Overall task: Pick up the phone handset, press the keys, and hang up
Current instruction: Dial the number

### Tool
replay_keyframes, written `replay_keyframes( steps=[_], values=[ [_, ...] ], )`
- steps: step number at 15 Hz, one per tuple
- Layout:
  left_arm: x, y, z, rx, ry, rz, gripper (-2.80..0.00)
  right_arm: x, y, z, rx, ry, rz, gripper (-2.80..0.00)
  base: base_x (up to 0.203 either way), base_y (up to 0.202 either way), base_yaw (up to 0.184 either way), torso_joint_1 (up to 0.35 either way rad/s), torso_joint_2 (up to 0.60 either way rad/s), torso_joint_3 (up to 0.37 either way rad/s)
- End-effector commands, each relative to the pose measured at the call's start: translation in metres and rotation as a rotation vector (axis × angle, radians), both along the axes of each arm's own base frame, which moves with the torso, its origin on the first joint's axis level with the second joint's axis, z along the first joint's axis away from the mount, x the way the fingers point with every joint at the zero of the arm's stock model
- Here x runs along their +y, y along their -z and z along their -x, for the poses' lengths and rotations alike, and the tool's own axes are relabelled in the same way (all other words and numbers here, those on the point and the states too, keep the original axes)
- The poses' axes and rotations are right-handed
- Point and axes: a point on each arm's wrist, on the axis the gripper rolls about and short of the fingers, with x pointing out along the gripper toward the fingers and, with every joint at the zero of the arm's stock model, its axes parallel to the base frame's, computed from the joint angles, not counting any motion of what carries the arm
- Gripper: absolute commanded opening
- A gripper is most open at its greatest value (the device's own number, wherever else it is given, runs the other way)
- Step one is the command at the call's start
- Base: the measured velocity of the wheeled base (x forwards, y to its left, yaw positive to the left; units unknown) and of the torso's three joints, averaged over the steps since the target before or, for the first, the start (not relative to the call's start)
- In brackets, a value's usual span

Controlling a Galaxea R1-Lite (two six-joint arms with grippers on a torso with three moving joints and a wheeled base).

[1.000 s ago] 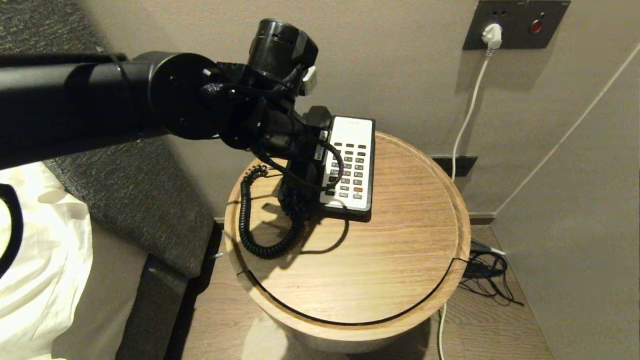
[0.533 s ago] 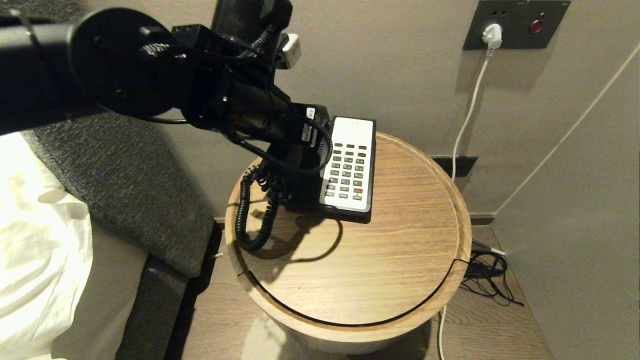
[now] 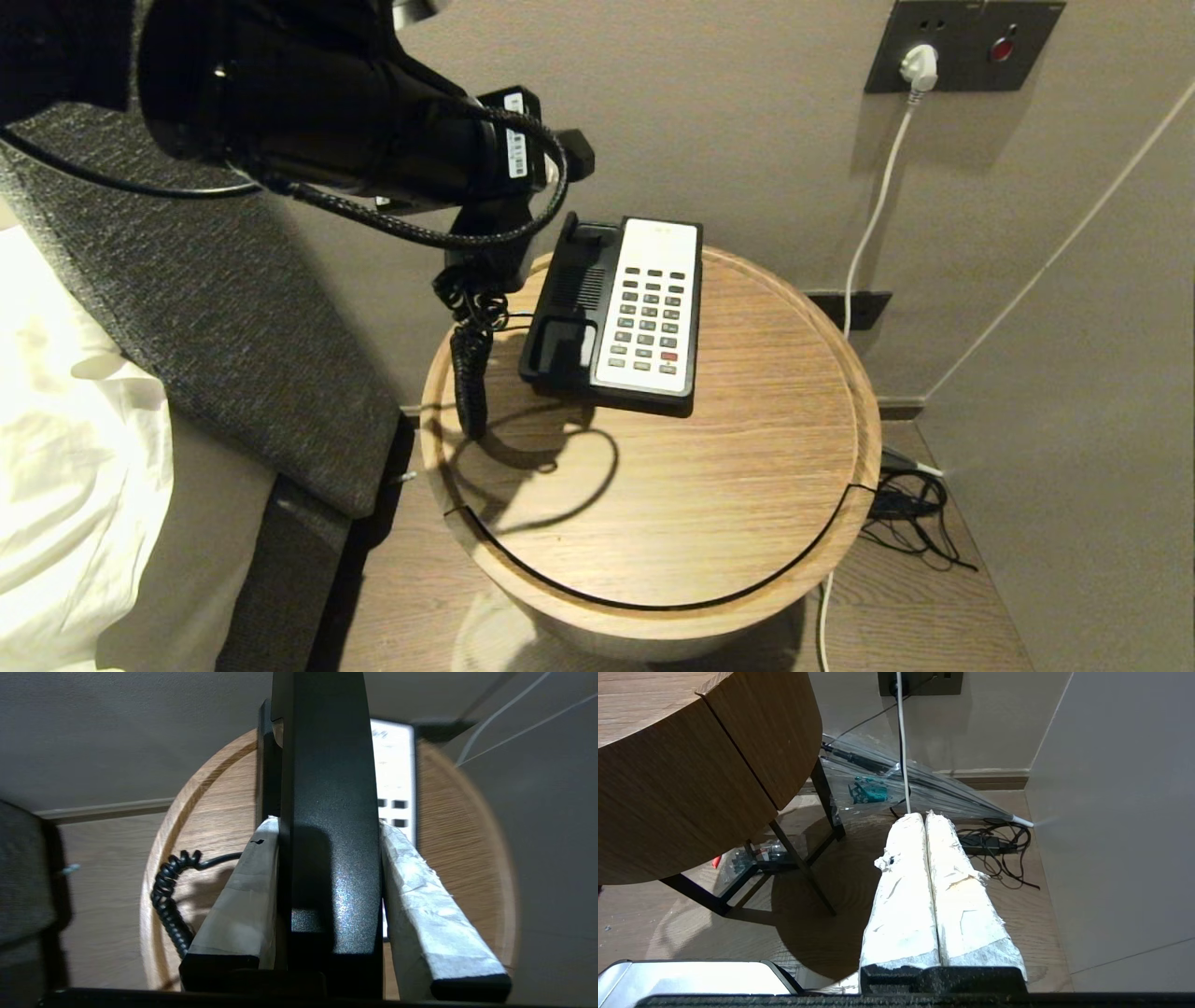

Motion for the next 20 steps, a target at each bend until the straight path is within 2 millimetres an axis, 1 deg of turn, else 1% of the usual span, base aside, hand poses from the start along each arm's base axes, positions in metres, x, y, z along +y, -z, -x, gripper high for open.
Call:
replay_keyframes(
  steps=[1,3,6,8,10,12,15,16,18,20],
  values=[
    [0.011,-0.015,0.015,-0.007,0.021,0.089,-2.80,0.000,0.000,0.000,-0.004,-0.001,0.001,-2.80,0.000,0.000,0.000,0.000,0.00,0.000],
    [0.016,-0.022,0.024,0.015,0.052,0.180,-2.80,0.000,0.000,0.000,-0.004,-0.001,0.001,-2.80,0.000,0.000,0.000,0.000,0.00,0.000],
    [0.028,-0.036,0.042,0.033,0.073,0.304,-2.80,0.000,0.000,0.000,-0.004,-0.001,0.001,-2.80,0.000,0.000,0.000,0.000,0.00,0.000],
    [0.042,-0.047,0.058,0.055,0.064,0.416,-2.80,0.000,0.000,0.000,-0.004,-0.001,0.001,-2.80,0.000,0.000,0.000,0.000,0.00,0.000],
    [0.053,-0.054,0.071,0.053,0.058,0.470,-2.80,0.000,0.000,0.000,-0.004,-0.001,0.001,-2.80,0.000,0.000,0.000,0.000,0.00,0.000],
    [0.064,-0.056,0.083,0.055,0.046,0.506,-2.80,0.000,0.000,0.000,-0.004,-0.001,0.001,-2.80,0.000,0.000,0.000,0.000,0.00,0.000],
    [0.085,-0.056,0.108,0.063,0.039,0.565,-2.80,0.000,0.000,0.000,-0.004,-0.001,0.001,-2.80,0.000,0.000,0.000,0.000,0.00,0.000],
    [0.093,-0.053,0.117,0.066,0.037,0.573,-2.80,0.000,0.000,0.000,-0.004,-0.001,0.001,-2.80,0.000,0.000,0.000,0.000,0.00,0.000],
    [0.108,-0.039,0.130,0.084,0.008,0.562,-2.80,0.000,0.000,0.000,-0.004,-0.001,0.001,-2.80,0.000,0.000,0.000,0.000,0.00,0.000],
    [0.126,-0.023,0.149,0.093,-0.014,0.556,-2.80,0.000,0.000,0.000,-0.004,-0.001,0.001,-2.80,0.000,0.000,0.000,0.000,0.00,0.000]
  ],
)
